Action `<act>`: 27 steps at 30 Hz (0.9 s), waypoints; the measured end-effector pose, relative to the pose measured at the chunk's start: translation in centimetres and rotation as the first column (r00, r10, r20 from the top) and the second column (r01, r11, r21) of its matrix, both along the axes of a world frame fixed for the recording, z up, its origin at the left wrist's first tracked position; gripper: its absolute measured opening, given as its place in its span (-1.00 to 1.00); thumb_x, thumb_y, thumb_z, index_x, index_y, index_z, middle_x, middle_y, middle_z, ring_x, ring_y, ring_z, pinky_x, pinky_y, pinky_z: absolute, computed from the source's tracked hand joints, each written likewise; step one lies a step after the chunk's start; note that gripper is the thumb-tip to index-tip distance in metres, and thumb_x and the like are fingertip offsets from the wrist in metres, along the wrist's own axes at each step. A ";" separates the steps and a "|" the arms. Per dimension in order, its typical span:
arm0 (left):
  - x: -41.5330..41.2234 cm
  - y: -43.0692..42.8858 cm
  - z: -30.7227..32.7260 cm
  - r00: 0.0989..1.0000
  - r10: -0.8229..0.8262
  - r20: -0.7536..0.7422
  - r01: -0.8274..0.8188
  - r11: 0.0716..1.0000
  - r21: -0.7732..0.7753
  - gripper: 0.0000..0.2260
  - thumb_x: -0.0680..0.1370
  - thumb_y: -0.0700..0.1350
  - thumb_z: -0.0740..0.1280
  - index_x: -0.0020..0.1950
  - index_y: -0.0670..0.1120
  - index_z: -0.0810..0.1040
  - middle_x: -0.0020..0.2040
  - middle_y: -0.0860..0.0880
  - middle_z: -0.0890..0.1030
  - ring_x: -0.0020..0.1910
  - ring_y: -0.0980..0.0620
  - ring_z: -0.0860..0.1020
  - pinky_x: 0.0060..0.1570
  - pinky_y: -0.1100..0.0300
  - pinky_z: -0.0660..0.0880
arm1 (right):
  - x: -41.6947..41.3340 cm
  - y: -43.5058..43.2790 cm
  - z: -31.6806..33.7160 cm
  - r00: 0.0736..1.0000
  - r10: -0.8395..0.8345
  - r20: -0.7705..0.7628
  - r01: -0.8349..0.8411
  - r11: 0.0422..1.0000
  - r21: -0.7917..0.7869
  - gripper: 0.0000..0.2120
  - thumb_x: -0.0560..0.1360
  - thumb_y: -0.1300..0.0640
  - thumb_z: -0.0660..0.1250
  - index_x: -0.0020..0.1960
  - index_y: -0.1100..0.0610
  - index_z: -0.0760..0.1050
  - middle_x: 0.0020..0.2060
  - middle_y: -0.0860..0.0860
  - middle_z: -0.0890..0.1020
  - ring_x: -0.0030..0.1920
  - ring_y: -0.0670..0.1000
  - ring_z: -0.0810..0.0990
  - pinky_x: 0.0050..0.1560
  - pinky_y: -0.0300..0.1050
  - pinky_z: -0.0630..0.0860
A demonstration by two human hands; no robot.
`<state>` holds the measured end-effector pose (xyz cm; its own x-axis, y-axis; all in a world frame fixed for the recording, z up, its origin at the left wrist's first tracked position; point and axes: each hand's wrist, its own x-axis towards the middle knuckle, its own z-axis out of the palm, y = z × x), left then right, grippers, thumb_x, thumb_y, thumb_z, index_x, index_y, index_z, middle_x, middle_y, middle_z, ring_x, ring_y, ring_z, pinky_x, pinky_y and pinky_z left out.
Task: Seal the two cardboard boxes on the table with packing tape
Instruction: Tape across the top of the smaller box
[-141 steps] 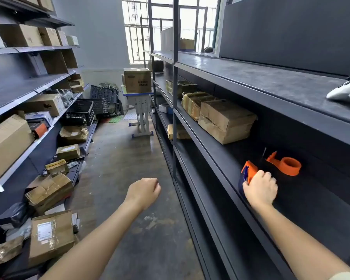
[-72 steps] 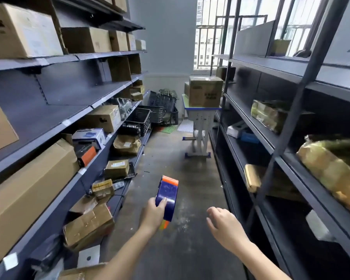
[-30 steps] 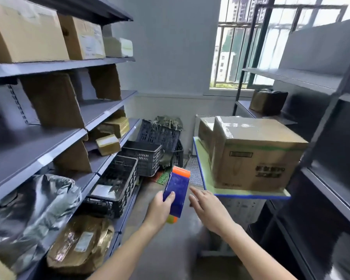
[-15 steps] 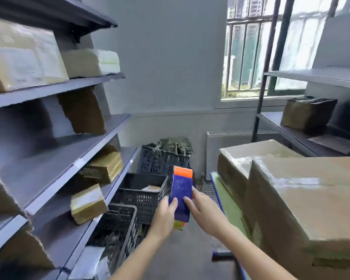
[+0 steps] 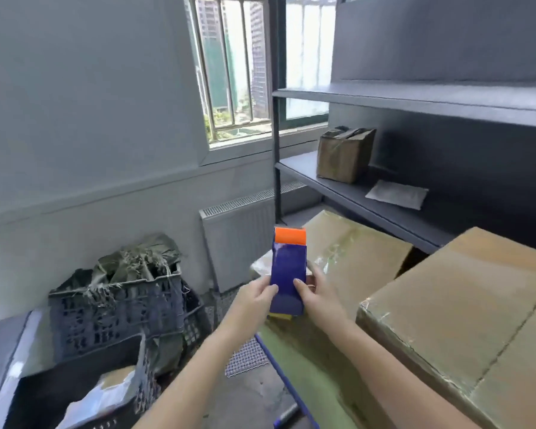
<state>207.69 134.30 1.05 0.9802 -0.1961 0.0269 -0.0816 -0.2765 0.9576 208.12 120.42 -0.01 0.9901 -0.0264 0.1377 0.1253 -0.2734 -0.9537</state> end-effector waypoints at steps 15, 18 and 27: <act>27.0 -1.8 -3.1 0.746 -0.651 0.143 0.385 0.596 0.705 -0.70 0.56 -0.19 0.17 0.27 -0.08 0.50 0.20 -0.07 0.56 0.17 -0.06 0.50 0.12 0.16 0.41 | 10.8 -0.5 -2.3 0.648 -0.757 0.082 0.550 0.391 -0.738 -0.66 0.58 0.14 0.13 0.35 0.02 0.28 0.10 0.01 0.56 0.08 0.08 0.53 -0.18 -0.10 0.32; 29.2 -2.4 -5.3 0.669 -0.741 0.060 0.416 0.440 0.796 -0.64 0.58 -0.15 0.15 0.39 -0.05 0.39 0.35 -0.02 0.44 0.28 -0.08 0.41 0.20 0.12 0.38 | 11.8 0.7 -3.4 0.663 -0.745 0.068 0.446 0.321 -0.836 -0.62 0.57 0.19 0.13 0.38 0.02 0.26 0.07 0.01 0.55 0.08 0.05 0.51 -0.15 -0.13 0.32; 31.4 -2.8 -9.3 0.507 -0.857 0.094 0.309 0.282 0.908 -0.68 0.59 0.06 0.13 0.27 -0.08 0.38 0.24 0.01 0.41 0.25 -0.03 0.36 0.24 0.09 0.34 | 11.9 4.2 -5.8 0.708 -0.702 0.072 0.300 0.206 -0.931 -0.22 0.48 -0.18 0.26 0.52 0.17 0.02 0.51 0.19 0.02 0.49 0.26 -0.01 0.46 0.14 -0.08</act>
<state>239.07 131.54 -8.21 0.4144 -0.9070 -0.0748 -0.8975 -0.4209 0.1318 220.01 124.67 -5.83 0.7814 -0.6068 0.1454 -0.6026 -0.7943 -0.0764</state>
